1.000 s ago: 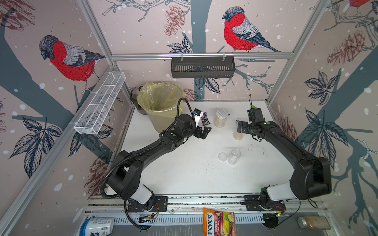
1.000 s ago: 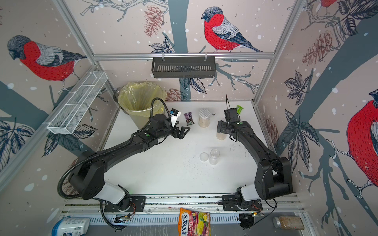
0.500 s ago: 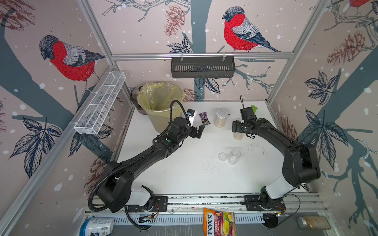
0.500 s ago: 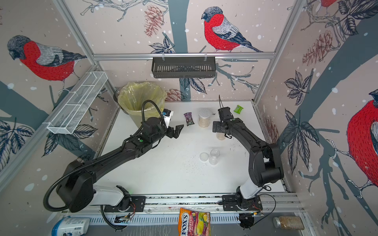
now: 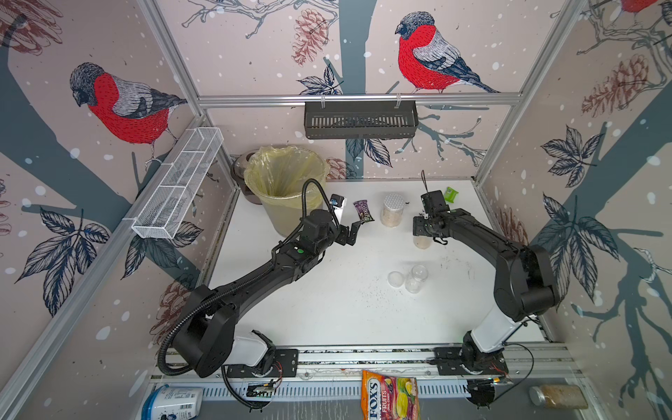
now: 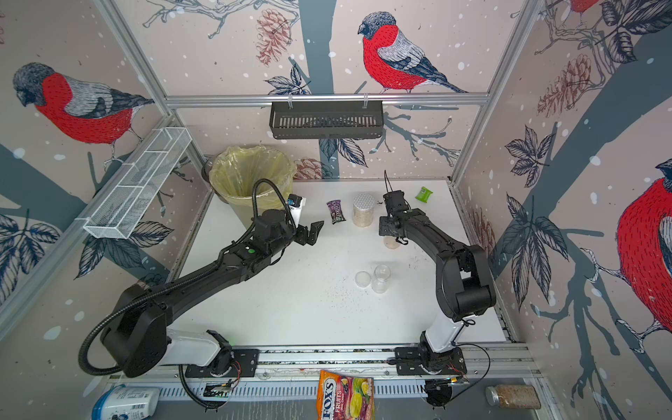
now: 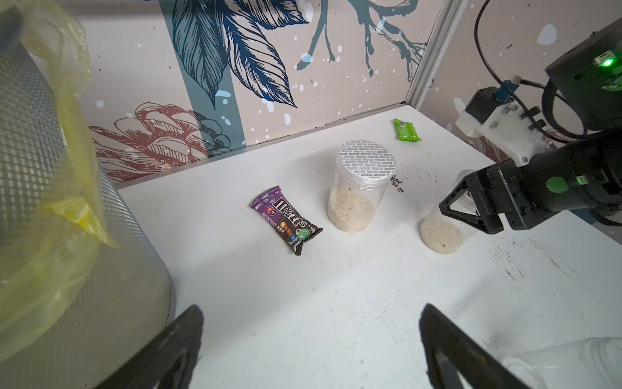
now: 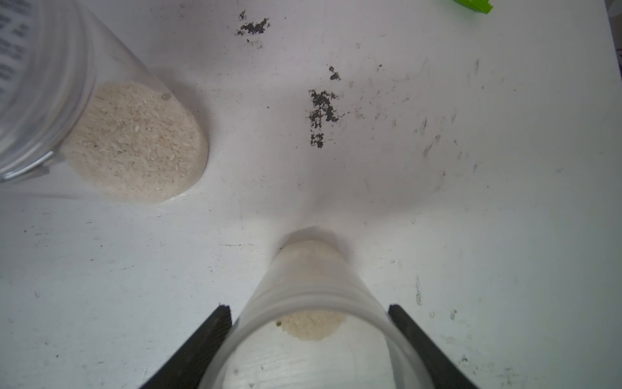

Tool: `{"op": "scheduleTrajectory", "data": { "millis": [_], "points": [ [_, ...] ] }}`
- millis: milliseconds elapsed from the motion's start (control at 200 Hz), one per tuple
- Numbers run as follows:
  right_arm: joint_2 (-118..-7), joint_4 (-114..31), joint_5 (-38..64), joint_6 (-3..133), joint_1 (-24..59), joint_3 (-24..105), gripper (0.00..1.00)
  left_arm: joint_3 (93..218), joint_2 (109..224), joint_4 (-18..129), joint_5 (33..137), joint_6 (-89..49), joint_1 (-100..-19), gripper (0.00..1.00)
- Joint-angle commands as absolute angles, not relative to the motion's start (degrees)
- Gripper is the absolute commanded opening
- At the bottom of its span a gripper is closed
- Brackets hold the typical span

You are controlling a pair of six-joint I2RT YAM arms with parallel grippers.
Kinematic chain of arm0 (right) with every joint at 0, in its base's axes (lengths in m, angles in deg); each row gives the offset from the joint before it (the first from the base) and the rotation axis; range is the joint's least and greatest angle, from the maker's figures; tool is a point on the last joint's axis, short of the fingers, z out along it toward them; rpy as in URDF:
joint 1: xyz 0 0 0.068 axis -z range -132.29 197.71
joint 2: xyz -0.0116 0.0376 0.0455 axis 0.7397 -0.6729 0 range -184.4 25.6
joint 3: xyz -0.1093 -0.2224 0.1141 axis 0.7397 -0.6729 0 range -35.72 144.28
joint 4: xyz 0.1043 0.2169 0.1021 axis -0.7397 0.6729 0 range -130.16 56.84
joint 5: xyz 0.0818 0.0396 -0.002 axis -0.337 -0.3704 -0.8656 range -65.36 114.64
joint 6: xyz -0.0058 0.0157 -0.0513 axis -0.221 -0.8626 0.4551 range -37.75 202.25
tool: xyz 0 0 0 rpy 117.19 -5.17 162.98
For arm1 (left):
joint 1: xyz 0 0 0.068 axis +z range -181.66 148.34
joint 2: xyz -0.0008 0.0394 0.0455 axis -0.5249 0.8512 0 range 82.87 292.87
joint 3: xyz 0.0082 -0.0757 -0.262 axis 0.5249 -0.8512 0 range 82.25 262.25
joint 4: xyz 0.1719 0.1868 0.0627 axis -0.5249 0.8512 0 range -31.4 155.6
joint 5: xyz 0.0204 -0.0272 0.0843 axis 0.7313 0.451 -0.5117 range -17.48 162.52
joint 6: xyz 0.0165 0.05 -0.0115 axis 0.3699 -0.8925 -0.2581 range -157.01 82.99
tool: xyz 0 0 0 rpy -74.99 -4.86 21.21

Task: Empty moldy rice from jars
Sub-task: Pick up the jar from the center of the board.

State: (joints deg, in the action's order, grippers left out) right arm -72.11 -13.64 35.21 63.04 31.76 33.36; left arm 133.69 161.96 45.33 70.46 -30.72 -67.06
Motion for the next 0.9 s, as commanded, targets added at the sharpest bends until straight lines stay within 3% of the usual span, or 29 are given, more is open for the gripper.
{"op": "scheduleTrajectory", "data": {
  "millis": [0, 230, 405, 525, 650, 895],
  "points": [
    [-72.6, -13.8, 36.2, 62.7, 31.7, 33.8, 0.70, 133.9, 162.3, 43.7, 66.9, -29.1, -66.5, 0.98],
    [-72.2, -13.6, 37.0, 62.6, 31.5, 33.3, 0.63, 139.1, 168.2, 51.3, 71.9, -30.6, -65.5, 0.99],
    [-72.2, -13.4, 36.6, 62.8, 31.5, 33.4, 0.54, 137.5, 166.4, 47.5, 70.7, -30.9, -65.5, 0.97],
    [-72.0, -13.2, 36.1, 62.9, 31.5, 33.7, 0.51, 131.2, 162.6, 39.3, 76.8, -35.4, -65.8, 0.98],
    [-70.3, -12.5, 34.9, 62.8, 31.3, 34.4, 0.49, 125.0, 159.0, 30.7, 81.9, -38.7, -65.8, 0.97],
    [-63.3, -8.4, 25.7, 63.6, 27.4, 36.7, 0.49, 126.1, 159.2, 33.4, 83.3, -37.8, -65.8, 0.97]
  ]
}}
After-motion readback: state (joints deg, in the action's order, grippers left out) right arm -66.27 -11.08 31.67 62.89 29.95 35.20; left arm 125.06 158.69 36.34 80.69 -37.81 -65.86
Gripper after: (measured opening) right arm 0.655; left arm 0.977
